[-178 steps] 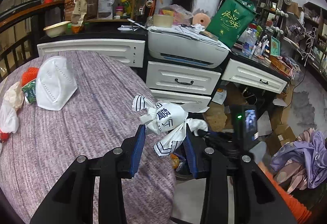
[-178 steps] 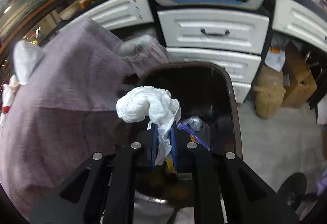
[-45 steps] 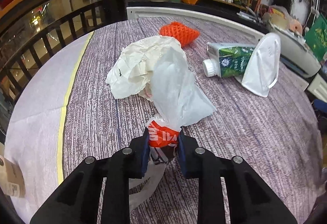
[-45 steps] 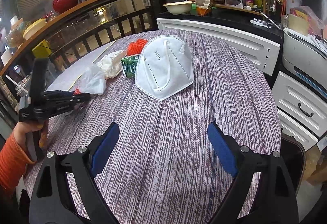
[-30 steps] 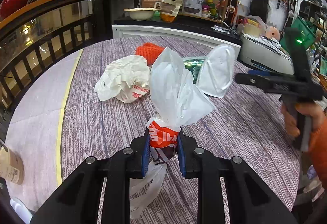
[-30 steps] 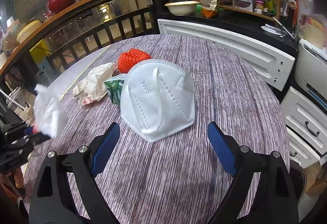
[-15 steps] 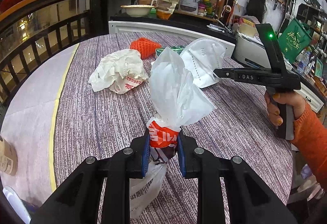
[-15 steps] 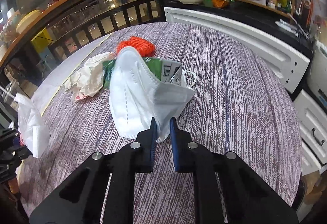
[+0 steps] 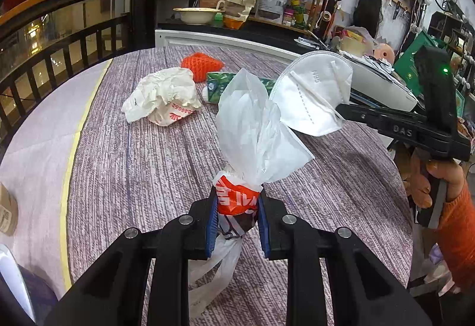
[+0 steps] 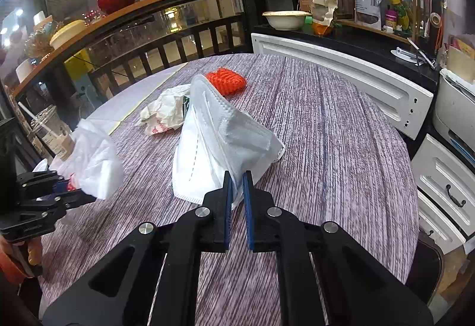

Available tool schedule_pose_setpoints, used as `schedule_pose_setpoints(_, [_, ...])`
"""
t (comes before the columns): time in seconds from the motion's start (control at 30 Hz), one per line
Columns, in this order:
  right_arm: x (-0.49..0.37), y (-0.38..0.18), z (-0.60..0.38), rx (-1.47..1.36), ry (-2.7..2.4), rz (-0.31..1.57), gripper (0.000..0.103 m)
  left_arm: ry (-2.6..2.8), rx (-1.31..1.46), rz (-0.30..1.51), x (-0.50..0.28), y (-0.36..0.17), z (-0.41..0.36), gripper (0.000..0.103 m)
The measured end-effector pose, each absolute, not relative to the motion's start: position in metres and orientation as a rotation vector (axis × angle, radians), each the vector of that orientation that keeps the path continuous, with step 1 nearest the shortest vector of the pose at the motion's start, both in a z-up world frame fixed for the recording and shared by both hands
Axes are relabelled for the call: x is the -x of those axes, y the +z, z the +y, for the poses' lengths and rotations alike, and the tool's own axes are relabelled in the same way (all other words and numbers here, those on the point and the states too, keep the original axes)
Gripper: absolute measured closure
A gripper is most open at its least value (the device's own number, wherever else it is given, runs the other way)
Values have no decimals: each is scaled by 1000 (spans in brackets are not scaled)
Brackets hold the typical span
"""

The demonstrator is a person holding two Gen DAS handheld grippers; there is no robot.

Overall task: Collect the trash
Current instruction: 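Carry the face mask to the bin and release it with the right gripper while the left carries the bag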

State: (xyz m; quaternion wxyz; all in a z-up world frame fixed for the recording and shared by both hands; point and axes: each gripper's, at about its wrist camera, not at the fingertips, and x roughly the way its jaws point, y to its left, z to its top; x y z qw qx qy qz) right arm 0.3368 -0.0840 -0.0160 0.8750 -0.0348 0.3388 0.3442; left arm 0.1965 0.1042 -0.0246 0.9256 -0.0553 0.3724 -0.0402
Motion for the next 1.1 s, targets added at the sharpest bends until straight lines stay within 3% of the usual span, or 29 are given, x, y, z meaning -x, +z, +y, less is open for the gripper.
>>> schedule_pose_setpoints(1.1, [-244, -23, -286, -209, 410, 590, 95, -262, 105, 723, -181, -16, -11, 80])
